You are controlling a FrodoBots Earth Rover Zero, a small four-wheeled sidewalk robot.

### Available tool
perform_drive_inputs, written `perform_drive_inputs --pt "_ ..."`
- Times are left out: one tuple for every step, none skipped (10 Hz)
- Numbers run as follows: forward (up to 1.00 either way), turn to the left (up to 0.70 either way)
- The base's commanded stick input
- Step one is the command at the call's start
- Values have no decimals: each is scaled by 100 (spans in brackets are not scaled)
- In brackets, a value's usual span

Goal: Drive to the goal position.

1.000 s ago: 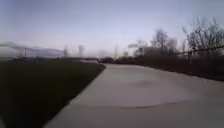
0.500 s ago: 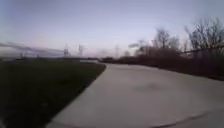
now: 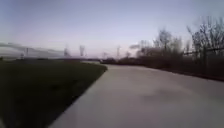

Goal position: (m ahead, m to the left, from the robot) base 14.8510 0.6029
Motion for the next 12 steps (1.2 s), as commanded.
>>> perform_drive_inputs --pt "100 -2" --pt "100 -2" --pt "100 -1" --pt "100 0" --pt "100 0" --pt "100 0" --pt "100 2" --pt "96 0" --pt "91 2" --pt "90 2" --pt "90 2" --pt "90 2"
